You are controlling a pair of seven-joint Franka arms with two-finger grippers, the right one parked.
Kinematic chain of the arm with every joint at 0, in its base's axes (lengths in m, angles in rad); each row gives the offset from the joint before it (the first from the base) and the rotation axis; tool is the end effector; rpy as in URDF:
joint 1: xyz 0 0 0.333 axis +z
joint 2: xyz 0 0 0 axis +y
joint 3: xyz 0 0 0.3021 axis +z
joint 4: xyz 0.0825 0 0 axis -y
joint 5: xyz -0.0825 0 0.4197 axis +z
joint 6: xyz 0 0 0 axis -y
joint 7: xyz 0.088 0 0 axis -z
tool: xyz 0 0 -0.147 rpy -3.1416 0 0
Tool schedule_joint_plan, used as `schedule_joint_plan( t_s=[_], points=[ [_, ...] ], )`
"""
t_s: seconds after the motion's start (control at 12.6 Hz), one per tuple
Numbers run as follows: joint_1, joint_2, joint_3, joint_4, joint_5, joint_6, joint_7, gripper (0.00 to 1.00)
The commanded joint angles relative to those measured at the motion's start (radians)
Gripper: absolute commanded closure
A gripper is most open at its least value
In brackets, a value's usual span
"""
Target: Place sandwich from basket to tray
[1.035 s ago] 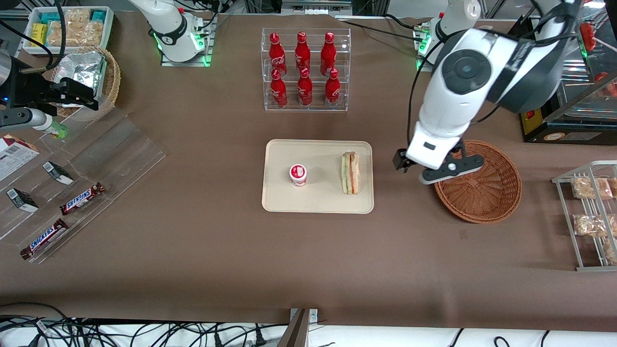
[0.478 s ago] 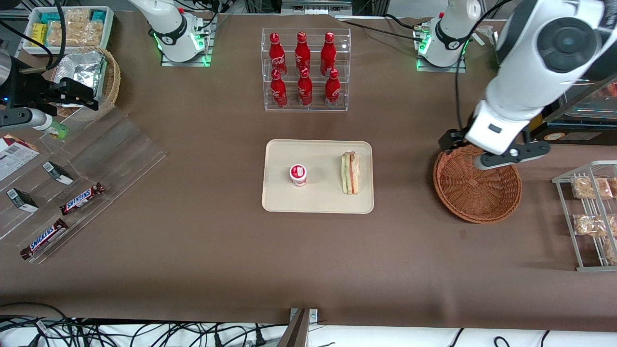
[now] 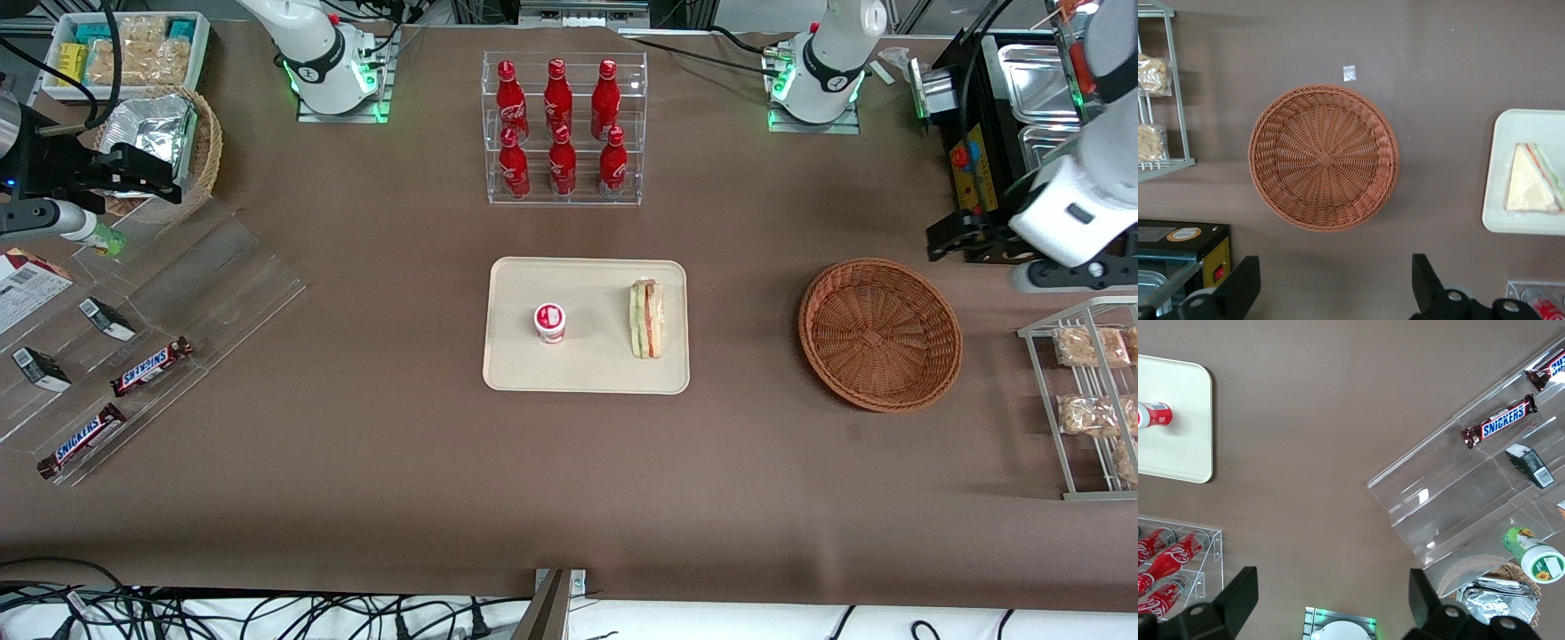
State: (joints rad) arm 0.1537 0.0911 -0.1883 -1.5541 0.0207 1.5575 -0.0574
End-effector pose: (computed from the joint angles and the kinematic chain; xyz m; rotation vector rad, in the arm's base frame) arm 0.6087 -0.0143 0.5242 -3.1309 -0.0348 0.1345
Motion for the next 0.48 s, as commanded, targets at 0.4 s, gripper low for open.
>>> schedule_joint_plan(
  t_s=[0.4],
  points=[
    [-0.014, -0.031, 0.03, 0.017, -0.071, -0.043, 0.163, 0.0]
  ],
)
